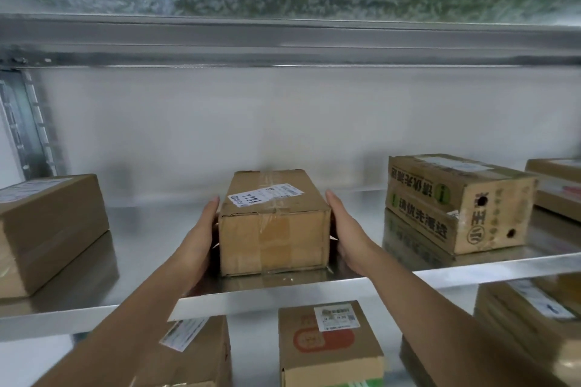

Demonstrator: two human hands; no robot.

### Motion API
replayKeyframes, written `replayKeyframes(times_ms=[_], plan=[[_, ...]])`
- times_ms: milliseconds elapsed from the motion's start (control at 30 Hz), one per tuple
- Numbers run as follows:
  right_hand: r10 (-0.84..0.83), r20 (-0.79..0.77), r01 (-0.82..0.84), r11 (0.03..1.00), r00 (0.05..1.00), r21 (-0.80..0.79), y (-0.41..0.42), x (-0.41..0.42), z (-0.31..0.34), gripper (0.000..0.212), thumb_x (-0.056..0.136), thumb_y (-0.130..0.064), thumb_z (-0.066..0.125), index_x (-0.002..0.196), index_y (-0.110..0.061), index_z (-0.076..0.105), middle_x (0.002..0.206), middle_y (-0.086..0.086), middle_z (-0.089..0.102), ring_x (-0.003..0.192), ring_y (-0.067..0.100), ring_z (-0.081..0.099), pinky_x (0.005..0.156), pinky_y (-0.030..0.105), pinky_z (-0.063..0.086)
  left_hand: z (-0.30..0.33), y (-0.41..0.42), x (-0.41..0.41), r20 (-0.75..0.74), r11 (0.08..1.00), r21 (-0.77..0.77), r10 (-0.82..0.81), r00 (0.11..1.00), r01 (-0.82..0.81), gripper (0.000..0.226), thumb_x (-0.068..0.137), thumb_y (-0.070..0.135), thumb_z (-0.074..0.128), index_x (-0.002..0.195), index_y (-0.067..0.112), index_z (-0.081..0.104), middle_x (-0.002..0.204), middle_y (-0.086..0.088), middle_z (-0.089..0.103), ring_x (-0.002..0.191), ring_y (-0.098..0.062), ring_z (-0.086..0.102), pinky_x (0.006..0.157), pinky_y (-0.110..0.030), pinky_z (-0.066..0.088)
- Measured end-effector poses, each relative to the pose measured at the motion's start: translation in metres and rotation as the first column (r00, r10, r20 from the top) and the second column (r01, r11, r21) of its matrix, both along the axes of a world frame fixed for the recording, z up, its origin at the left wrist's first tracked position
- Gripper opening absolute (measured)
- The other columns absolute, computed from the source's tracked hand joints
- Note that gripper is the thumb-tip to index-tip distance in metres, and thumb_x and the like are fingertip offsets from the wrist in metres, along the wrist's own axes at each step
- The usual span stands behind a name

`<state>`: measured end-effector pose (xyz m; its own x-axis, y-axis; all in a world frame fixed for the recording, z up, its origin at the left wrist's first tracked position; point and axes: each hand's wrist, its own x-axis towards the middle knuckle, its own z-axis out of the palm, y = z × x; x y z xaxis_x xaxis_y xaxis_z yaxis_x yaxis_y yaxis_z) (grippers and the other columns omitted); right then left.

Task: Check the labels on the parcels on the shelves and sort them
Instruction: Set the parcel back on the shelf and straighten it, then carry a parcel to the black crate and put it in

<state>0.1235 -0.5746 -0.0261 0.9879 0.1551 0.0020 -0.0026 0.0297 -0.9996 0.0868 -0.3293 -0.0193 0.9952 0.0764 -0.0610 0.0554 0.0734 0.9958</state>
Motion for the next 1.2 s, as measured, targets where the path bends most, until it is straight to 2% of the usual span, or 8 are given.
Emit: replayKeyframes(times_ms=[133,267,500,767,867,967,1133,1200], plan=[[0.03,0.148,0.014,0.957,0.989,-0.289,-0.021,-0.005,0.03,0.072,0.1,-0.07,0.028,0.154,-0.025,0.04,0.158,-0.001,0.043,0.143,0.018,0.041,0.121,0.044,0.031,0.049,-0.014,-0.004,0.143,0.94,0.28,0.161,0.977,-0.195,0.077,0.095,0.072,0.043,0.147,0.016,0.052,0.147,-0.002,0.055,0.134,-0.022,0.052,0.118,-0.042,0.035],[0.179,0.383,0.095,0.797,0.906,-0.596,-0.066,-0.011,0.067,0.062,0.106,-0.058,0.029,0.15,-0.018,0.045,0.155,0.002,0.045,0.141,0.021,0.042,0.11,0.031,0.032,0.093,-0.076,-0.018,0.323,0.675,0.645,0.184,0.928,-0.359,0.067,0.101,0.061,0.043,0.146,0.012,0.052,0.152,-0.01,0.049,0.14,-0.03,0.044,0.116,-0.04,0.027],[0.455,0.605,0.473,0.378,0.654,-0.796,-0.207,-0.024,0.118,0.059,0.106,-0.053,0.033,0.151,-0.016,0.044,0.153,0.007,0.048,0.137,0.025,0.046,0.109,0.042,0.041,0.105,-0.254,-0.01,0.322,0.647,0.702,0.085,0.943,-0.298,0.069,0.102,0.064,0.033,0.151,0.017,0.046,0.155,-0.006,0.047,0.14,-0.028,0.043,0.113,-0.039,0.03],[0.058,0.6,0.448,0.608,0.798,-0.655,-0.362,-0.005,0.092,0.056,0.108,-0.048,0.034,0.152,-0.015,0.041,0.153,0.008,0.047,0.138,0.026,0.045,0.111,0.037,0.036,0.073,-0.373,0.026,0.125,0.862,0.487,0.095,0.988,-0.144,0.086,0.096,0.076,0.027,0.157,0.015,0.036,0.158,-0.008,0.041,0.143,-0.027,0.041,0.121,-0.044,0.028],[-0.094,0.465,0.358,0.774,0.881,-0.523,-0.38,-0.008,0.082,0.059,0.107,-0.052,0.029,0.149,-0.013,0.043,0.147,0.006,0.05,0.135,0.024,0.046,0.108,0.033,0.033,0.06,-0.384,0.027,0.083,0.922,0.346,0.157,0.984,-0.176,0.093,0.092,0.082,0.029,0.153,0.014,0.04,0.147,-0.008,0.05,0.128,-0.025,0.051,0.111,-0.042,0.04],[-0.159,0.245,0.236,0.915,0.956,-0.327,-0.378,-0.009,0.068,0.044,0.108,-0.052,0.023,0.122,-0.021,0.052,0.115,0.002,0.056,0.114,0.024,0.053,0.108,0.04,0.038,0.044,-0.388,0.023,0.027,0.958,0.238,0.158,0.987,-0.16,0.097,0.086,0.086,0.036,0.151,0.015,0.043,0.149,-0.009,0.05,0.13,-0.026,0.051,0.111,-0.045,0.041],[-0.151,-0.093,0.156,0.987,0.984,0.05,-0.367,0.0,0.034,0.066,0.102,-0.067,0.028,0.102,-0.016,0.069,0.083,0.004,0.077,0.086,0.023,0.069,0.083,0.041,0.056,0.021,-0.396,0.02,-0.033,0.988,0.145,0.051,0.998,-0.046,0.084,0.083,0.089,0.035,0.117,0.018,0.063,0.118,-0.012,0.072,0.114,-0.029,0.066,0.108,-0.048,0.047],[-0.08,-0.131,0.101,0.981,0.988,0.168,-0.363,0.005,0.023,0.069,0.099,-0.072,0.029,0.11,-0.019,0.073,0.083,0.006,0.079,0.091,0.027,0.073,0.091,0.047,0.058,0.018,-0.401,0.022,-0.022,0.998,0.057,0.034,0.999,-0.033,0.076,0.085,0.085,0.041,0.112,0.018,0.064,0.107,-0.014,0.076,0.107,-0.031,0.07,0.104,-0.047,0.052]])
